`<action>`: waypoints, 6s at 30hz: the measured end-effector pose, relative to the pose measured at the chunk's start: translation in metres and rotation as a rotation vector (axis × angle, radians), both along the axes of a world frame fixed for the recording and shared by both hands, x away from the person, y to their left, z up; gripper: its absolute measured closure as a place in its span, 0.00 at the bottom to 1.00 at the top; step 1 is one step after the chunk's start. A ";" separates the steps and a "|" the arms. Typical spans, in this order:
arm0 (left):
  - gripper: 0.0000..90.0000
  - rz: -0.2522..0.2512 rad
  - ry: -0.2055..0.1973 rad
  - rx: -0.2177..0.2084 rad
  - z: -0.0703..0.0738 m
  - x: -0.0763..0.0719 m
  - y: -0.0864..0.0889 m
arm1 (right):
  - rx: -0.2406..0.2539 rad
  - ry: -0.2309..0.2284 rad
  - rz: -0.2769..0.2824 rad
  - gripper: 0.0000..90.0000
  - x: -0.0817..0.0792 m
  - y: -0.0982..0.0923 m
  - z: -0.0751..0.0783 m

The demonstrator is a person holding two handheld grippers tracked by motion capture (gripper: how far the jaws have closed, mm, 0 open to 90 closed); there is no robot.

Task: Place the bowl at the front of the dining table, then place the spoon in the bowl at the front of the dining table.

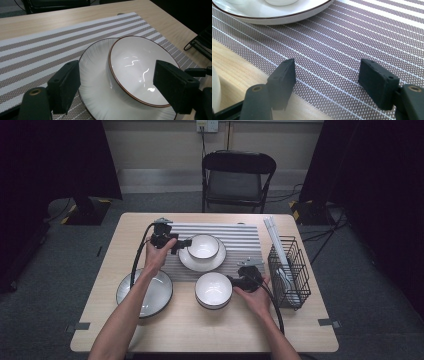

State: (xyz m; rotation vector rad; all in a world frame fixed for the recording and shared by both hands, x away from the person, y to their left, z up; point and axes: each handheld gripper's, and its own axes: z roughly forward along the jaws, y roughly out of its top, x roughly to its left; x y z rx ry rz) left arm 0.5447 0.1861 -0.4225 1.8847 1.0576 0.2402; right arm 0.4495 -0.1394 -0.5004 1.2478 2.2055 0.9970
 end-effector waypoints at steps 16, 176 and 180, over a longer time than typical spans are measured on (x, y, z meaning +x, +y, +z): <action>0.22 -0.012 -0.048 0.043 0.014 -0.015 0.026 | 0.000 0.000 0.000 0.33 0.000 0.000 0.000; 0.14 0.341 0.005 0.288 -0.080 -0.069 0.185 | 0.070 -0.013 -0.086 0.81 -0.087 -0.131 0.130; 0.14 0.341 0.005 0.288 -0.080 -0.069 0.185 | 0.065 0.009 -0.073 0.82 -0.080 -0.132 0.131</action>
